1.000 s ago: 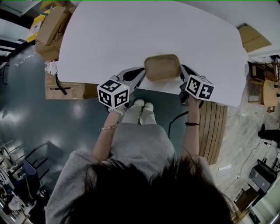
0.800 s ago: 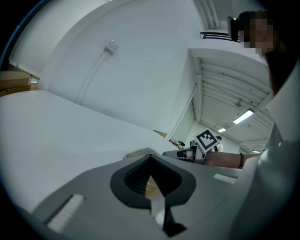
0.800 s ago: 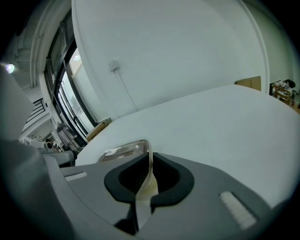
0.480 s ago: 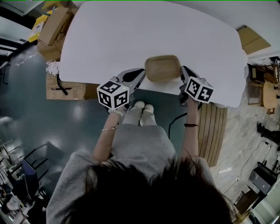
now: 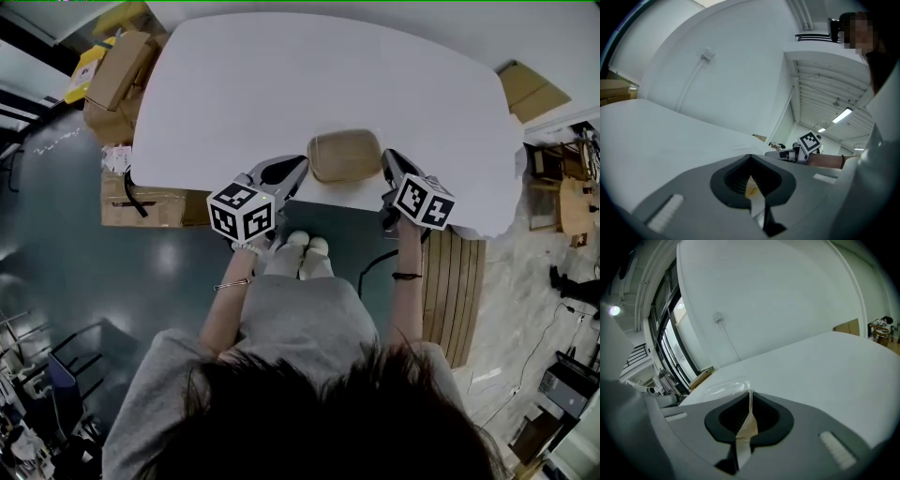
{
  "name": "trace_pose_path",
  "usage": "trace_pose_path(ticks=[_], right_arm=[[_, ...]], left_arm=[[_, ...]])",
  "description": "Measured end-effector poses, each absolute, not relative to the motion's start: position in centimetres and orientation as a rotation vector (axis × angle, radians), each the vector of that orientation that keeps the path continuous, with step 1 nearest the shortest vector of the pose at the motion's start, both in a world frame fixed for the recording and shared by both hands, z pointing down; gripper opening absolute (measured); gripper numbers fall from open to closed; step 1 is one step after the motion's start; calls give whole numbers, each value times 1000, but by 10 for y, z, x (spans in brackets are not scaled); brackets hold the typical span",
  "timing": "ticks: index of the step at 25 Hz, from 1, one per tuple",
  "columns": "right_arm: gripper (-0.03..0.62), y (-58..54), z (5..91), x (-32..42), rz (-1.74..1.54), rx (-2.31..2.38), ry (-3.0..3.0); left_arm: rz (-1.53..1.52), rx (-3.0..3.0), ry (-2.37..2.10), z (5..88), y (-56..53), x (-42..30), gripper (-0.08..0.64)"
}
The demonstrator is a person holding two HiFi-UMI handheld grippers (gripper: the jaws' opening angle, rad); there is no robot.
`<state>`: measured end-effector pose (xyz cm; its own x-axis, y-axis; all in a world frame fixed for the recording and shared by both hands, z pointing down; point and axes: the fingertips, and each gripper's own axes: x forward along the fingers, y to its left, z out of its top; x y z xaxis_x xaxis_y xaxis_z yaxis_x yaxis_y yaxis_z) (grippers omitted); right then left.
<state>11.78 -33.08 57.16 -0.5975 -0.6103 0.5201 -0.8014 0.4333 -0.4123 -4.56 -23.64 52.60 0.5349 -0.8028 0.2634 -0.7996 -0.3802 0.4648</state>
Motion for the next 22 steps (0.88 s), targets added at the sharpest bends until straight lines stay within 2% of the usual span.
trace_pose_path(ticks=[22], right_arm=[[34, -313, 506, 112, 865, 1256, -2571]], left_arm=[[-69, 2349, -1340, 472, -225, -61, -5]])
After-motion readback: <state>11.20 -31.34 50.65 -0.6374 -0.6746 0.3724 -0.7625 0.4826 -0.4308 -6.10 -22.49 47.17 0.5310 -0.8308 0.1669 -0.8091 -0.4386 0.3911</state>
